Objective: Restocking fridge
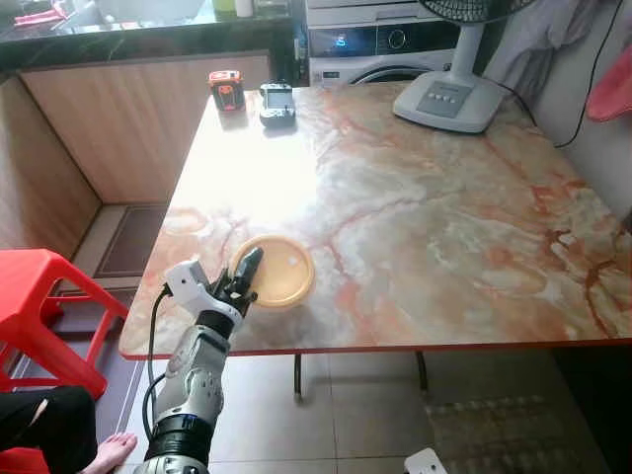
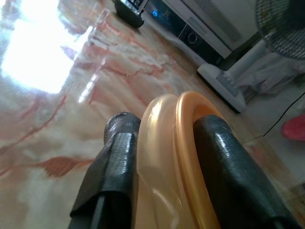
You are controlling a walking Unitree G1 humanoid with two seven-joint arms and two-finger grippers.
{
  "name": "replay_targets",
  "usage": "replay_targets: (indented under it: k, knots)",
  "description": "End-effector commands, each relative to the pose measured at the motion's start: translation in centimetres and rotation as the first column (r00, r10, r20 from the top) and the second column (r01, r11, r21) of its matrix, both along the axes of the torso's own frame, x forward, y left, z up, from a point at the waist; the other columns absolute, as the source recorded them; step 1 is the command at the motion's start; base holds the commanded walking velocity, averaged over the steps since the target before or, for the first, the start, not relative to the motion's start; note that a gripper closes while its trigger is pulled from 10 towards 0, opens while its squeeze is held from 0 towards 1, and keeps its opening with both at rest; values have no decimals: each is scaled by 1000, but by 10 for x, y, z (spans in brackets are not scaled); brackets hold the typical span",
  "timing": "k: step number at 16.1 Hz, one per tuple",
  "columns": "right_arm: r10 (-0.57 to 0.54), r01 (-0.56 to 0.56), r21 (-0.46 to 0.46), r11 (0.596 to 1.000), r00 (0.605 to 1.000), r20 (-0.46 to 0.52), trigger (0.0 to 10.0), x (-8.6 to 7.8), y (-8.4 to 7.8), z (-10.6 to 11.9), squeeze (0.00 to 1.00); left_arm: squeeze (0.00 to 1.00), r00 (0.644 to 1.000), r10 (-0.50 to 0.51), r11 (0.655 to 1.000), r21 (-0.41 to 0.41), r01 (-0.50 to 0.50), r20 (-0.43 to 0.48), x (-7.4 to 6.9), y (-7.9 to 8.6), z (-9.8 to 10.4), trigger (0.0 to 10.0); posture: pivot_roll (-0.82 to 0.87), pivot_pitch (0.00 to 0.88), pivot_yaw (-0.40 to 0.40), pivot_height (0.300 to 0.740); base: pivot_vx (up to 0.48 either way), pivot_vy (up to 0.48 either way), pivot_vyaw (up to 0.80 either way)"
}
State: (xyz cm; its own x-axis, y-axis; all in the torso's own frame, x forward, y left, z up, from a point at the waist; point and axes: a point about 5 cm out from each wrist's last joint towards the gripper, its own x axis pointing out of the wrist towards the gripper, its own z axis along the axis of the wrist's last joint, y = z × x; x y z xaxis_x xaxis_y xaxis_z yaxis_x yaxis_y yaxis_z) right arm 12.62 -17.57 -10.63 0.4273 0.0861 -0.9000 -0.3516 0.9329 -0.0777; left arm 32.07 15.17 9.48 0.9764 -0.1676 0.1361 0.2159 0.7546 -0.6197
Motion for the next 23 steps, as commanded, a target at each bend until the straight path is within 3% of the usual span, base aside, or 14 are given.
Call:
replay_targets:
  k: [1,5,6,7,8,9,11,14,23]
  knots:
    - [-24,23,-18,1000,998,-63,10000,-18,-6,-5,0,0,999,14,1000,-19,-13,50,1,4,12,0,22,0,48,740,0,0,0]
    - [-37,36,-21,999,997,-62,10000,-18,-6,-5,0,0,996,5,999,-51,-1,94,3,3,25,0,28,0,45,740,0,0,0]
    - [-47,46,-18,999,997,-56,10000,-16,-7,-5,0,0,992,37,995,-99,-25,117,5,6,34,0,26,18,43,740,0,0,0]
    - [-53,52,-15,999,997,-49,10000,-15,-8,-4,0,0,985,86,992,-103,-71,152,4,11,45,3765,29,33,35,740,0,0,0]
    - [-56,55,-15,998,997,-48,10000,-15,-8,-4,0,0,981,107,992,-90,-93,162,2,13,48,10000,30,37,33,740,0,0,0]
    - [-56,55,-15,998,997,-48,10000,-15,-8,-4,0,0,981,107,992,-90,-93,162,2,13,48,10000,30,37,33,740,0,0,0]
    - [-76,76,-12,997,996,-43,10000,-16,-9,-4,0,0,962,211,977,-60,-204,174,-7,25,54,10000,36,62,33,740,0,0,0]
    - [-101,101,-1,995,994,-35,10000,-16,-8,-4,0,0,955,246,969,-39,-243,164,-8,30,57,10000,40,70,39,740,0,0,0]
    - [-135,136,6,991,990,-32,10000,-17,-5,-5,0,0,962,237,971,-32,-235,138,-8,27,59,10000,40,68,52,740,0,245,0]
